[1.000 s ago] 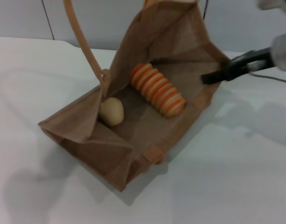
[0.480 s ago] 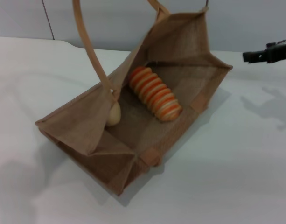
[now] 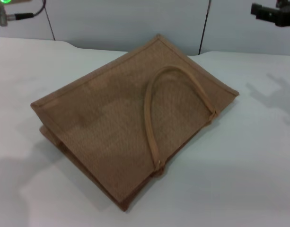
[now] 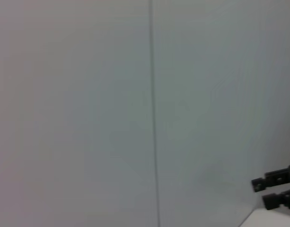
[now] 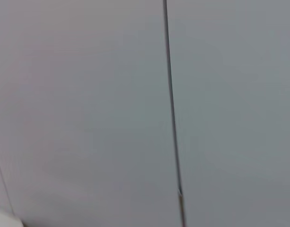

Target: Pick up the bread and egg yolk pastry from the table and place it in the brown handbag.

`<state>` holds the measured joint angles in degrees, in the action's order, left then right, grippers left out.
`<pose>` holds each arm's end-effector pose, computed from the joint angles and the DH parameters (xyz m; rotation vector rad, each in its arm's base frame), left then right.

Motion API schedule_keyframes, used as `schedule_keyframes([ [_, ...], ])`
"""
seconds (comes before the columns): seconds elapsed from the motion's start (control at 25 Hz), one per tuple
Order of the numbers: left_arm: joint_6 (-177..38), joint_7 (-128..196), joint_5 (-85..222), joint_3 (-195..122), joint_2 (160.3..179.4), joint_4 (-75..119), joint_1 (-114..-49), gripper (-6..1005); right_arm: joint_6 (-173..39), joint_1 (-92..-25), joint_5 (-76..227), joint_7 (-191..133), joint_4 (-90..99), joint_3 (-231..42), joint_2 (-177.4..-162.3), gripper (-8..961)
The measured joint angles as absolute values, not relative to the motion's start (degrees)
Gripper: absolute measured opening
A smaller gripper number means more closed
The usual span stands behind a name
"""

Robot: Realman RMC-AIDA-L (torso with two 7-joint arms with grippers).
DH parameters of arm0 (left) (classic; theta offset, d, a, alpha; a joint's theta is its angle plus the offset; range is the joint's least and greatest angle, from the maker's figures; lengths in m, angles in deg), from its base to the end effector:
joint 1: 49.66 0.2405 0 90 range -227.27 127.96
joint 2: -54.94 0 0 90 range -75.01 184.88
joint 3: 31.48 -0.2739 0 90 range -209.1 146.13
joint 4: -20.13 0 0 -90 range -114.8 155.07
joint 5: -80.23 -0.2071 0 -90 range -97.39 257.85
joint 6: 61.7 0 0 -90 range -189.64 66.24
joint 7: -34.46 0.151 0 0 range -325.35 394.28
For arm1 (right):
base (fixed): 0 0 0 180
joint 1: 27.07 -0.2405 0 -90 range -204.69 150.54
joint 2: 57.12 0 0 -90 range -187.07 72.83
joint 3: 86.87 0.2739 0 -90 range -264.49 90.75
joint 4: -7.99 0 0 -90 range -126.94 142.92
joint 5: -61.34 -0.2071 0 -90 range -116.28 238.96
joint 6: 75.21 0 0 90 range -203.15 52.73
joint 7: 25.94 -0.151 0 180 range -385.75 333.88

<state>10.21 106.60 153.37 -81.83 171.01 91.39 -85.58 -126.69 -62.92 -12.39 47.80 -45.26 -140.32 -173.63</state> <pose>-0.1472 0.4308 0.1021 -2.3783 -0.3745 -0.6758 0.2196 0.4615 0.0625 -2.1484 0.7253 0.5988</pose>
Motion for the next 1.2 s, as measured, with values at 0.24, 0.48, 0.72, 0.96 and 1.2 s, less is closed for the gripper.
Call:
schedule_keyframes([
  [0.24,10.05,124.79,166.27,-81.64,171.19,80.42,-84.24,430,-125.78,-62.61,-25.56,62.56,-39.06,-140.52,-173.85,848],
  [0.48,5.36,137.79,175.46,-82.15,171.54,73.65,-81.92,599,-123.25,-63.18,-34.88,79.25,-31.02,-142.13,-174.2,848],
  [0.72,1.04,143.32,179.79,-82.68,171.89,72.68,-79.72,592,-114.83,-63.63,-42.84,91.82,-26.35,-144.32,-174.24,848],
  [0.96,-2.92,145.0,180.22,-85.35,171.89,72.43,-79.33,590,-112.45,-67.99,-46.47,99.02,-20.5,-145.21,-173.36,848],
  [1.2,-5.03,145.35,180.25,-86.42,171.83,72.72,-79.34,590,-112.37,-71.52,-46.21,98.55,-16.19,-145.57,-173.33,848],
])
